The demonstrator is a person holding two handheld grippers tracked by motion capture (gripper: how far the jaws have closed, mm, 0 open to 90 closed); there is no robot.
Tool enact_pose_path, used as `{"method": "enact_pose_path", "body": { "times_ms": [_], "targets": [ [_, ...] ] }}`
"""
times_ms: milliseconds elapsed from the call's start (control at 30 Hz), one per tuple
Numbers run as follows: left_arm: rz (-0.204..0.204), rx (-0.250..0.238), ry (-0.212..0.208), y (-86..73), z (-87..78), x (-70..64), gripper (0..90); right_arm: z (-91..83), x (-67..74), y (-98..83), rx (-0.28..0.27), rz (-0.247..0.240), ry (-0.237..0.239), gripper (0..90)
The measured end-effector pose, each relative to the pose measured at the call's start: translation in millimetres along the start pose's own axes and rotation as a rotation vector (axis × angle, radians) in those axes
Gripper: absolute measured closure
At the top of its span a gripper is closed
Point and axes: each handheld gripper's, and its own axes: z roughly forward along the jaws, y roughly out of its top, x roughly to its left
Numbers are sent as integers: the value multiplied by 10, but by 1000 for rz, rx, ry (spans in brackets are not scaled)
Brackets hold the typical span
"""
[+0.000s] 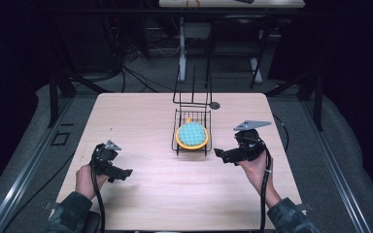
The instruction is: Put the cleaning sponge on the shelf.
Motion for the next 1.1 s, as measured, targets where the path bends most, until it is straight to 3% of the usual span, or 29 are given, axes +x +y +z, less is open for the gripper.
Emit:
{"method": "enact_pose_path", "body": {
  "times_ms": [233,533,800,900,1100],
  "targets": [
    [-2,2,-2,-1,1,-2,1,-147,-34,-133,24,9,-13,0],
    [2,2,-5,1,4,-7,1,-320,-115,-451,84,26,-66,0],
    [7,4,-9,11,15,-7,1,-369,-190,-723,116,44,-104,2],
    [15,6,-18,21,20,-10,1,-375,-238,-818,138,41,-143,9],
    [18,8,-18,29,30,-16,1,-292,-409,-989,197,110,-138,13]
  ]
}}
